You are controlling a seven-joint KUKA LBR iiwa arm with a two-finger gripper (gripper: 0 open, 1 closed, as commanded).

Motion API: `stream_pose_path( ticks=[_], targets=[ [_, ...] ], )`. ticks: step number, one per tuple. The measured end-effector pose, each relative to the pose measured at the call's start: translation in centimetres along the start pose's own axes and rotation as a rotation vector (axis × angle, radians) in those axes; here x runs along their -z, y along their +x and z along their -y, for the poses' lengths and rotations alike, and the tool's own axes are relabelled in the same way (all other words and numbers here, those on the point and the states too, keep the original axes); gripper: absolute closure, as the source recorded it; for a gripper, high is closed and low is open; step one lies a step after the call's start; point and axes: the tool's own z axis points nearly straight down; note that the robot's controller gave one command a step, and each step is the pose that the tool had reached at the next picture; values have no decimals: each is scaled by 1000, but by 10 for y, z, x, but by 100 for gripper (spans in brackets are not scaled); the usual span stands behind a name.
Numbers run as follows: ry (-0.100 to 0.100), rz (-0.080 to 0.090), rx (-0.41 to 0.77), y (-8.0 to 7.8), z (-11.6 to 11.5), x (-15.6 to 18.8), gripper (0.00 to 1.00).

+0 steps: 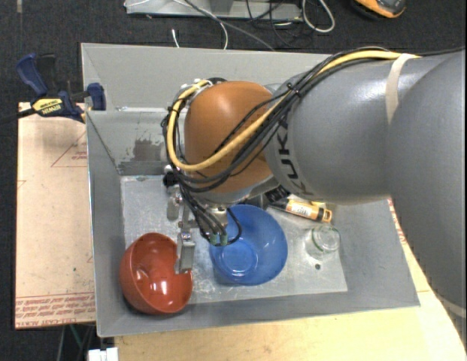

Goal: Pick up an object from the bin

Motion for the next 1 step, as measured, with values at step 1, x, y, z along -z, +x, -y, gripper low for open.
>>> stream_pose_path(
  ticks=[1],
  targets=[
    [-1,7,-5,-2,1,4,0]
  ],
)
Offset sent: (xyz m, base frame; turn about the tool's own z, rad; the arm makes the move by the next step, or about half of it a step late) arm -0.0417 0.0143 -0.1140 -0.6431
